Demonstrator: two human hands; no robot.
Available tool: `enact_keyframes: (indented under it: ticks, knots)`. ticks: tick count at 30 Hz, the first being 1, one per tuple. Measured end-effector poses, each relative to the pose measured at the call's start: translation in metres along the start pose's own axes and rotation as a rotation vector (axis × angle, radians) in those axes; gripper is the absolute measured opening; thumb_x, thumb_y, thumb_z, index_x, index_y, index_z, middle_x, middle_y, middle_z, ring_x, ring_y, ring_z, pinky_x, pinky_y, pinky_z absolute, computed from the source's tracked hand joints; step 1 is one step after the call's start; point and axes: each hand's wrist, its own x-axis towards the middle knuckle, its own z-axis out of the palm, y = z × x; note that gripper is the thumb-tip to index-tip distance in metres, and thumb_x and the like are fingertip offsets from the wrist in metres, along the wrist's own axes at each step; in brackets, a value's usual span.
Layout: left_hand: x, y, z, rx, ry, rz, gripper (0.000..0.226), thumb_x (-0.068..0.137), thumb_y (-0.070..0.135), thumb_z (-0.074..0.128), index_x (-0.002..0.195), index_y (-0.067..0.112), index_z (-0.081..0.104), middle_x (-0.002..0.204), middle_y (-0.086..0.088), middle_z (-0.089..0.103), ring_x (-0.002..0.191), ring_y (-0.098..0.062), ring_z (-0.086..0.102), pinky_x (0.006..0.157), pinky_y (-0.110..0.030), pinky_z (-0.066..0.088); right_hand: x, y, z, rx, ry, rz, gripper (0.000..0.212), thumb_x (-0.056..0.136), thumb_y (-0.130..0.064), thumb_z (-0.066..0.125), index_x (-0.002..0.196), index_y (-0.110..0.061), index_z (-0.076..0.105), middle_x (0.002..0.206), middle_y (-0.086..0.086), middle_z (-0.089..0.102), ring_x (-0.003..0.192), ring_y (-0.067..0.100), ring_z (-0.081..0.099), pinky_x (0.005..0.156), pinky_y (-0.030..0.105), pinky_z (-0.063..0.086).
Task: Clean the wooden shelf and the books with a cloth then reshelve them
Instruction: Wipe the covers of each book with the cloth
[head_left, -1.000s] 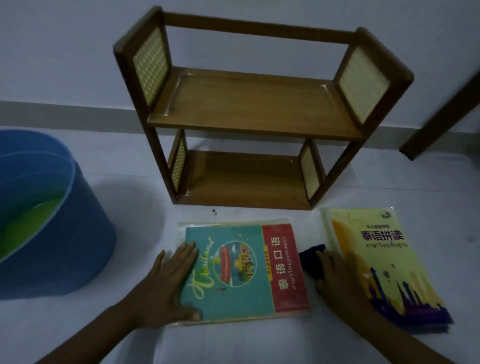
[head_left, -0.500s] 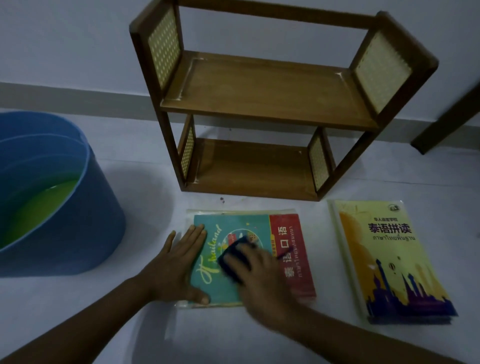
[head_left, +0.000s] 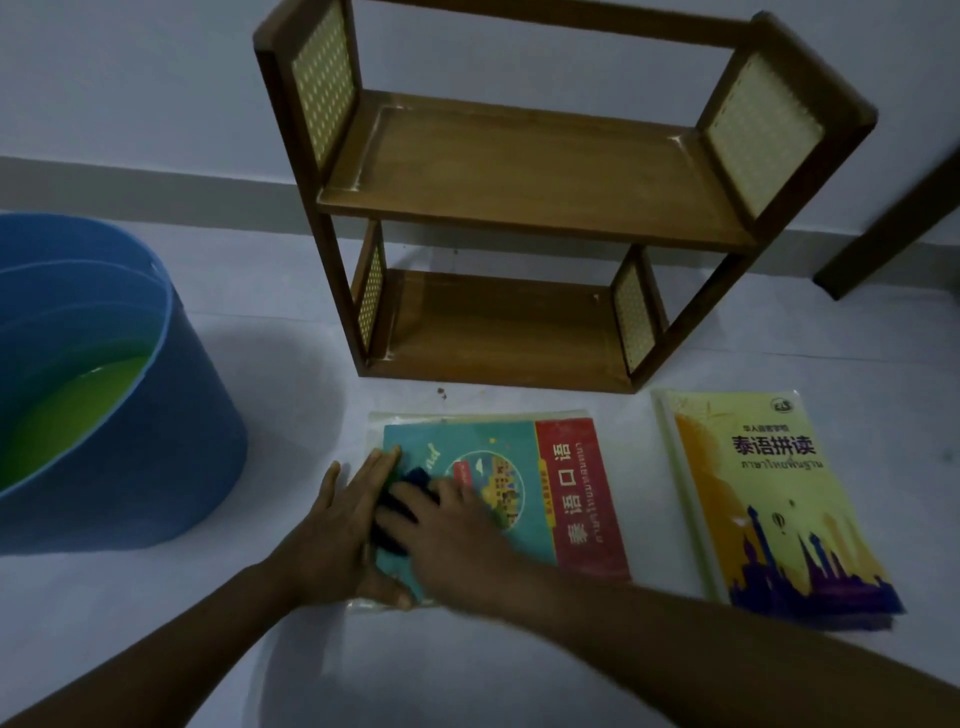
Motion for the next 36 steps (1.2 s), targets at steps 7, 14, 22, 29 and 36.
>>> enact_keyframes:
  ticks: [7,14,22,29,36]
  knots:
    - [-0.010,0.005,0.006,-0.058,0.003,0.010,0.135,0.056,0.087,0.061,0.140,0.039,-0.034,0.159,0.002,-0.012,0.147,-0.016,-0.011,0.115,-0.043,-0.017,0.013,0.081,-0.033,-0.070,0.023,0.530,0.076,0.078,-0.018,0.069,0.142,-0.028,0.030,0.149,0.008,0.027,0.127,0.043,0.031,0.103,0.052,0.031]
    - [0.004,0.004,0.000,0.044,-0.010,-0.026,0.143,0.052,0.093,0.053,0.144,0.022,-0.031,0.154,0.003,-0.021,0.142,-0.009,-0.021,0.114,-0.040,-0.021,-0.042,0.026,-0.001,0.023,-0.078,-0.086,0.061,0.082,-0.019,0.050,0.139,-0.034,0.037,0.148,0.001,0.036,0.115,0.037,0.045,0.096,0.046,0.037]
    - [-0.006,0.001,0.000,0.064,-0.031,-0.043,0.140,0.055,0.094,0.050,0.145,0.020,-0.027,0.158,0.001,-0.015,0.145,-0.015,-0.015,0.114,-0.040,-0.020,-0.091,0.080,-0.014,-0.048,0.219,0.520,0.051,0.083,-0.019,0.041,0.133,-0.029,0.050,0.142,0.006,0.045,0.102,0.035,0.055,0.087,0.044,0.051]
    - [0.004,0.014,0.004,0.118,-0.072,-0.015,0.137,0.057,0.091,0.051,0.150,0.014,-0.012,0.156,-0.002,-0.017,0.145,-0.020,-0.016,0.113,-0.042,-0.021,-0.128,0.081,-0.015,0.014,0.165,0.324,0.063,0.074,-0.010,0.060,0.131,-0.034,0.047,0.137,0.001,0.050,0.104,0.029,0.055,0.091,0.040,0.051]
    - [0.025,0.076,0.010,0.357,-0.138,0.125,0.120,0.065,0.091,0.039,0.153,0.019,0.001,0.156,-0.027,0.000,0.142,-0.046,-0.002,0.115,-0.062,0.008,-0.155,0.149,-0.021,-0.105,0.111,0.696,0.060,0.073,-0.014,0.069,0.129,-0.021,0.050,0.130,0.016,0.052,0.104,0.040,0.056,0.080,0.046,0.049]
